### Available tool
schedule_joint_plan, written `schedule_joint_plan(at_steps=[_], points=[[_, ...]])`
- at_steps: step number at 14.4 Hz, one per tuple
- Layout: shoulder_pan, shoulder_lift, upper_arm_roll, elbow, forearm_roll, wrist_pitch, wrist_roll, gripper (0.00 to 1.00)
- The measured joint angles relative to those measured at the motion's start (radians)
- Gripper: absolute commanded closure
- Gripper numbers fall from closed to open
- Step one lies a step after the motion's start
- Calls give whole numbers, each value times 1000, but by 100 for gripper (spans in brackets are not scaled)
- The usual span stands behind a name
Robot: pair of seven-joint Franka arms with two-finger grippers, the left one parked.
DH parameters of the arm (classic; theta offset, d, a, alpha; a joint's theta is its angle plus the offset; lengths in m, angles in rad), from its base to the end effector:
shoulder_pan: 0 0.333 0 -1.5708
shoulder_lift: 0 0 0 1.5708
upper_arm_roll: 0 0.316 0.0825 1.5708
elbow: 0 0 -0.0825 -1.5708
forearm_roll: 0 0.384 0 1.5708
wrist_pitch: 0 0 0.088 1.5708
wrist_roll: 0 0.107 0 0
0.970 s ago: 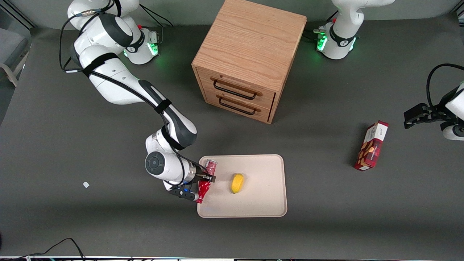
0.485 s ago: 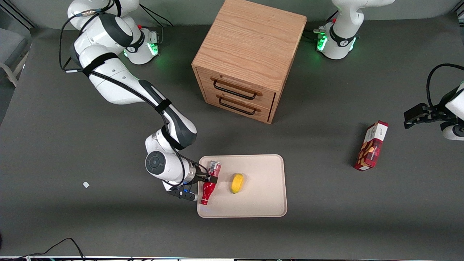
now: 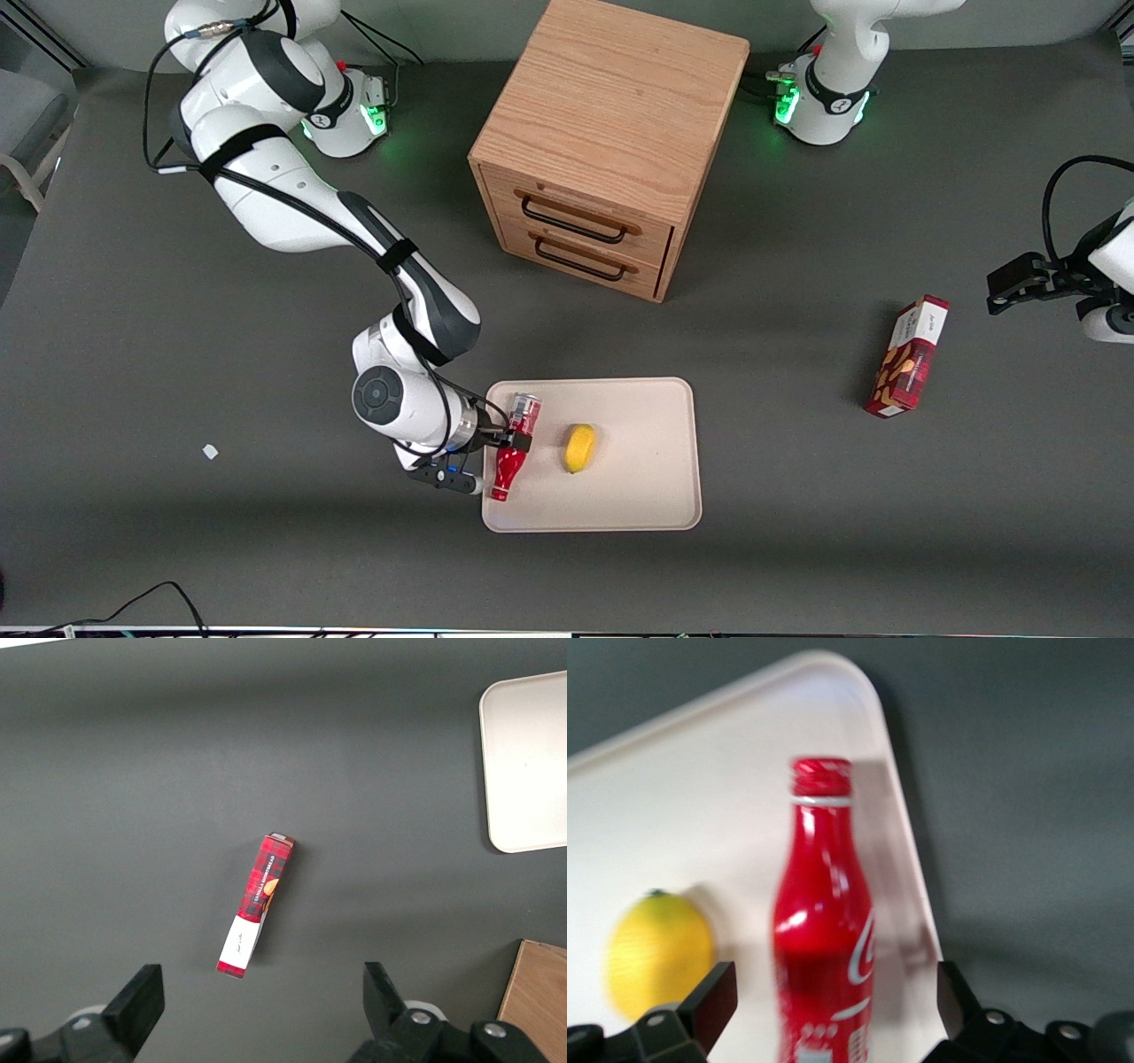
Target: Place coke bottle on tray
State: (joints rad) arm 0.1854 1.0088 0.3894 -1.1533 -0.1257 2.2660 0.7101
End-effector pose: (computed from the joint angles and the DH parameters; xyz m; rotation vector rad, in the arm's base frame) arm 0.7044 0.3357 0.2217 -2.8479 0.3710 -0.0129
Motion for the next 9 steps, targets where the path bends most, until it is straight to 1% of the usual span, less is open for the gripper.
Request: schedule_joint_plan(at_steps=[2, 3, 7, 9], points=[[-1, -91, 4, 26, 0, -122, 0, 0], [-1, -158, 5, 37, 0, -206, 0, 0], [-31, -475, 0, 46, 0, -615, -6, 0], [-61, -602, -15, 43, 0, -802, -52, 0]])
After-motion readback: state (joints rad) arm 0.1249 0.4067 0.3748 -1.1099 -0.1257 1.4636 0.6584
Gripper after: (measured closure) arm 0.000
